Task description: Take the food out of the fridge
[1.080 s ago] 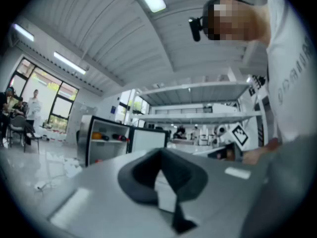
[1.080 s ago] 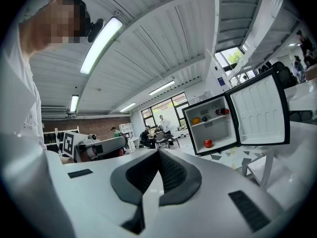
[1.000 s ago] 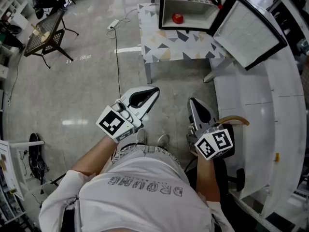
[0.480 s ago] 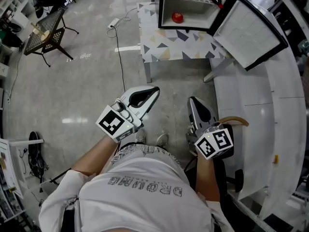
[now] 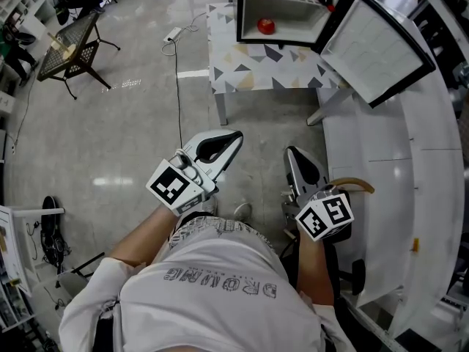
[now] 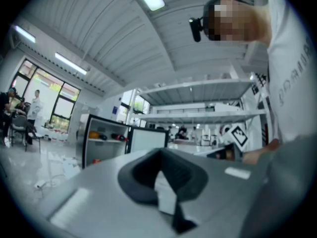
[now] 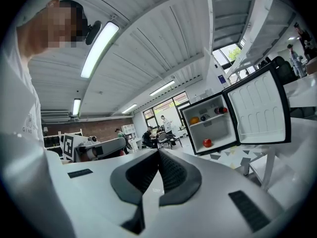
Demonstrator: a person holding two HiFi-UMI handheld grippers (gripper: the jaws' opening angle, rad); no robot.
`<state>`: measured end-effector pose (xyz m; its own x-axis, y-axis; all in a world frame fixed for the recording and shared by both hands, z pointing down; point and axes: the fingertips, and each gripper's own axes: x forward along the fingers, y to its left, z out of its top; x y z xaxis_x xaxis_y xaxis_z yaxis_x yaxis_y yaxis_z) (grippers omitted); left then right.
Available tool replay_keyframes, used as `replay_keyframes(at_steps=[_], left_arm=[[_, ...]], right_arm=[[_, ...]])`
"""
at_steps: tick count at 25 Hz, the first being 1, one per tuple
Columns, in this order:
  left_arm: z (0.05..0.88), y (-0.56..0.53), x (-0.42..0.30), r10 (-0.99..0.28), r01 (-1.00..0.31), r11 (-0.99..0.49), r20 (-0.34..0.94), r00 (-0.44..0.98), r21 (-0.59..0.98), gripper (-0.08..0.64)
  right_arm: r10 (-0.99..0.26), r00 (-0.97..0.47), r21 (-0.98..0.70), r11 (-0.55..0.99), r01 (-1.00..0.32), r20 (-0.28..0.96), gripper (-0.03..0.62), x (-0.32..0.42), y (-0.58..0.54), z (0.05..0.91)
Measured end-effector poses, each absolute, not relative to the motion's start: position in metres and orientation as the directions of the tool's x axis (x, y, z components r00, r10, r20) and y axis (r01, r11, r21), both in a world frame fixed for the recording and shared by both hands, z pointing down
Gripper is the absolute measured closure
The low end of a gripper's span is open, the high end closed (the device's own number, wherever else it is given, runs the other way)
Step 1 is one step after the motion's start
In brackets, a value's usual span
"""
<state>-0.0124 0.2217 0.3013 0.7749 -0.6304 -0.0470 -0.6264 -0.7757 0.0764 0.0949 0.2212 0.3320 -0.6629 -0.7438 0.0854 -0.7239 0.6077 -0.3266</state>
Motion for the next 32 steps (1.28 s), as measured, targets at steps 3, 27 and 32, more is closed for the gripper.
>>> replay_keyframes(at_steps=[3, 27, 32], left_arm=[[0.301, 0.224, -0.002, -0.634, -0.631, -0.773, -0.052, 0.771, 0.075, 0.552], [0.304, 0.235, 0.037, -0.661, -0.658, -0.750, -0.049, 0.749, 0.067, 0.552], [0.309, 0.221, 0.035, -0.666, -0.662, -0.746, -0.043, 0.745, 0.072, 0.552]], right_arm=[[-0.738, -0.669, -0.323, 0.615, -0.719, 0.084, 0.591, 0.104, 0.223, 0.332], [-0.722, -0.686, -0.337, 0.626, -0.703, 0.090, 0.591, 0.151, 0.232, 0.343], [-0.721, -0.687, -0.334, 0.627, -0.703, 0.091, 0.591, 0.152, 0.217, 0.346]])
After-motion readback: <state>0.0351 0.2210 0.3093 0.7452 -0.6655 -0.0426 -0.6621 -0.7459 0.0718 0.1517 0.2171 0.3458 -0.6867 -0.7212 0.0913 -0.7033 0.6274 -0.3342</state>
